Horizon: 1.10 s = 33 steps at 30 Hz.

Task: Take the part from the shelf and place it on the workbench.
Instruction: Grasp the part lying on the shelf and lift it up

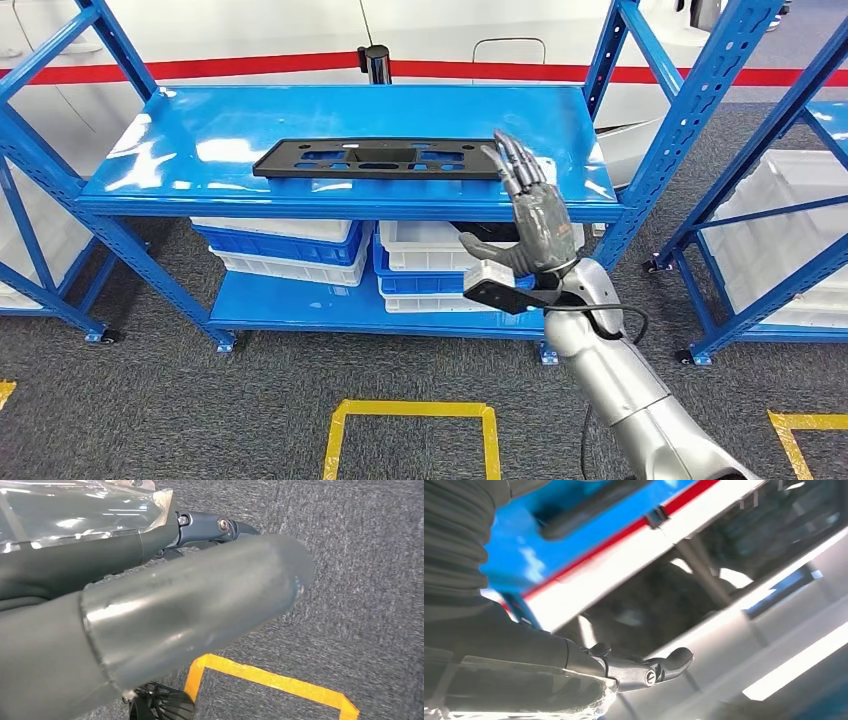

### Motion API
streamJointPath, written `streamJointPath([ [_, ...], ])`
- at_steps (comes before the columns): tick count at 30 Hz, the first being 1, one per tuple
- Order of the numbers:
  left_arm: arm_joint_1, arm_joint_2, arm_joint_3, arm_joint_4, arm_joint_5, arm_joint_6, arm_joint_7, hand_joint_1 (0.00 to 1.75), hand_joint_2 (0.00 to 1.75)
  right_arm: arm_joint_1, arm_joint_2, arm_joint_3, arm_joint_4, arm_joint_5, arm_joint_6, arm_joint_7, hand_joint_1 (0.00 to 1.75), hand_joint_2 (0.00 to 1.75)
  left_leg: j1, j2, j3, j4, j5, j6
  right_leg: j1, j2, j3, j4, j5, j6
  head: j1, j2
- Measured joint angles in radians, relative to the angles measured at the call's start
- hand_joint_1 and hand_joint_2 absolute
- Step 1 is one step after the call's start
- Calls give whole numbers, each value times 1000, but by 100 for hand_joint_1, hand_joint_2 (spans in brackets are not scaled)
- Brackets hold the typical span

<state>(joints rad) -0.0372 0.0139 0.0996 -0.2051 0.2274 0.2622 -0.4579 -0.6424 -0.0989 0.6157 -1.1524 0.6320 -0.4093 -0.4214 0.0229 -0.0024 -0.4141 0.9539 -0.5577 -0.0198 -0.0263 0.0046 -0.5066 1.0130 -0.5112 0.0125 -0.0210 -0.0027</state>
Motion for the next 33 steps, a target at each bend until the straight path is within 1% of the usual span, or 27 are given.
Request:
streamJointPath([
  [3,-1,-1,-3,3,-10,9,18,0,0,-23,16,50,-13,77,22,24,0,175,0,0,0,0,0,0,0,0,0,0,0,0,0,0],
  [7,-2,-2,-8,4,-18,20,36,0,0,-52,40,105,12,139,61,52,0,175,0,0,-1,0,0,0,0,0,0,0,0,0,0,0],
  [11,-4,-2,-10,5,-26,28,54,0,0,-111,77,177,113,200,122,101,0,175,0,0,0,0,0,0,0,0,0,0,0,0,0,0],
  [16,-3,-2,-11,6,-29,36,70,0,0,-172,128,225,269,249,164,147,0,175,0,-1,0,0,0,0,0,-2,0,0,0,0,0,0],
  [21,-3,-2,-12,6,-35,42,80,0,0,-229,171,248,429,279,190,186,0,175,0,-1,0,0,0,0,0,-2,0,0,0,0,0,0],
  [25,-3,-2,-12,7,-43,46,93,0,0,-269,194,258,535,299,204,222,0,175,0,-1,0,0,0,0,0,-2,0,0,0,0,0,0],
  [29,-3,-2,-11,9,-45,54,112,0,0,-297,202,258,605,296,198,246,0,175,0,0,0,0,0,0,0,-2,0,0,0,0,0,0],
  [33,-3,-2,-11,11,-42,23,118,0,0,-326,202,246,636,284,185,247,0,175,0,0,0,0,0,0,0,-2,0,0,0,0,0,0],
])
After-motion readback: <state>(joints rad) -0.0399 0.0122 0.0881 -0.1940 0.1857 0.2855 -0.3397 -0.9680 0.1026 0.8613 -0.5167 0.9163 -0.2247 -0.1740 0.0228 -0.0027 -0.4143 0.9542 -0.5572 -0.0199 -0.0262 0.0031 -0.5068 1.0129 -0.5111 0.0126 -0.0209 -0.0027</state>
